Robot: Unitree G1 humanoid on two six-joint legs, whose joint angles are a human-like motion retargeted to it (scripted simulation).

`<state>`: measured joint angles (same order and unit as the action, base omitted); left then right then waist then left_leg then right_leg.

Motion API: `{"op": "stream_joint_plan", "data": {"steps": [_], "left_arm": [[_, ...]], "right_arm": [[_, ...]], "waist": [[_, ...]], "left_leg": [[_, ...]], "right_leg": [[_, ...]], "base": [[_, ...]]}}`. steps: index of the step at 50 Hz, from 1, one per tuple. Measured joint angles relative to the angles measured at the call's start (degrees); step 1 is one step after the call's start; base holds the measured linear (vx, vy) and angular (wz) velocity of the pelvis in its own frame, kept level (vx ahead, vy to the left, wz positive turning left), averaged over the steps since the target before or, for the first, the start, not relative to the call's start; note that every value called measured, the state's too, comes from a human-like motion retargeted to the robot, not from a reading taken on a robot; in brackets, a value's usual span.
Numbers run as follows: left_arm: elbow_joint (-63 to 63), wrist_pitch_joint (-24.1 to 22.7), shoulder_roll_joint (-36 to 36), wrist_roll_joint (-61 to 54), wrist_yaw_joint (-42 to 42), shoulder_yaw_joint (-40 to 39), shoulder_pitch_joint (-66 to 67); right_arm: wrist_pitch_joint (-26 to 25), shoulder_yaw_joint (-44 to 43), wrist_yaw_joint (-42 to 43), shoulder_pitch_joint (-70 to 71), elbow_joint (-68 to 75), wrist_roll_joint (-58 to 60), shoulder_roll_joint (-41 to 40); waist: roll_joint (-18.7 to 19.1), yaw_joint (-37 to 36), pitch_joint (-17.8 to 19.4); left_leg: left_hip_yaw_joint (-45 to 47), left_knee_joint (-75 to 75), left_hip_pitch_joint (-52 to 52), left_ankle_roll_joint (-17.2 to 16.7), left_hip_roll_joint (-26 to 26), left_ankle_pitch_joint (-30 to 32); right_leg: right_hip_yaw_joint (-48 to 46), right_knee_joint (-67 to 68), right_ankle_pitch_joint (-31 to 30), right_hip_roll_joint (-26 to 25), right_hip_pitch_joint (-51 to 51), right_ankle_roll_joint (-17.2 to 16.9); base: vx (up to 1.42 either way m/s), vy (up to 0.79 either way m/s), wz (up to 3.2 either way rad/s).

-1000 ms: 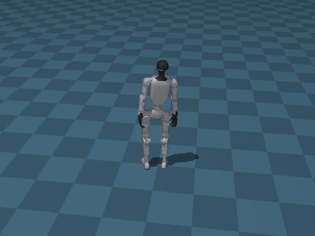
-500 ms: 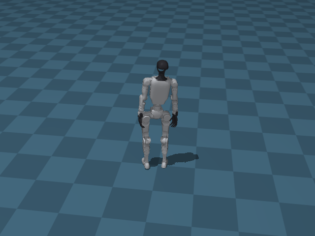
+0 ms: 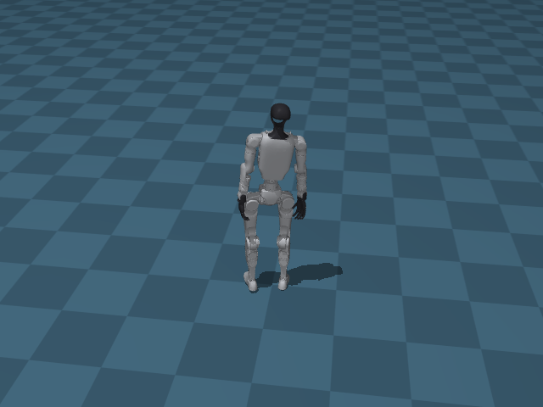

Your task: In place motions

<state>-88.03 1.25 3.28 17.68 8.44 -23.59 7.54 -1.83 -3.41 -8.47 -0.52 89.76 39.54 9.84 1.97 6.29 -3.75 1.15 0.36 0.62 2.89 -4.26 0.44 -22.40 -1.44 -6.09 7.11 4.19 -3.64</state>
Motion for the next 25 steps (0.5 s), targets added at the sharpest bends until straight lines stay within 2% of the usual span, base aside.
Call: {"op": "stream_joint_plan", "data": {"steps": [25], "left_arm": [[-0.05,0.02,0.01,-0.07,-0.06,-0.10,0.05]], "right_arm": [[-0.01,0.05,-0.12,0.07,-0.02,0.43,-0.02]], "waist": [[0.08,0.25,-0.10]], "left_leg": [[0.25,0.01,0.07,-0.06,0.09,-0.33]], "right_leg": [[0.17,0.06,-0.14,-0.12,-0.13,0.05]], "base": [[0.00,0.00,0.00]]}}
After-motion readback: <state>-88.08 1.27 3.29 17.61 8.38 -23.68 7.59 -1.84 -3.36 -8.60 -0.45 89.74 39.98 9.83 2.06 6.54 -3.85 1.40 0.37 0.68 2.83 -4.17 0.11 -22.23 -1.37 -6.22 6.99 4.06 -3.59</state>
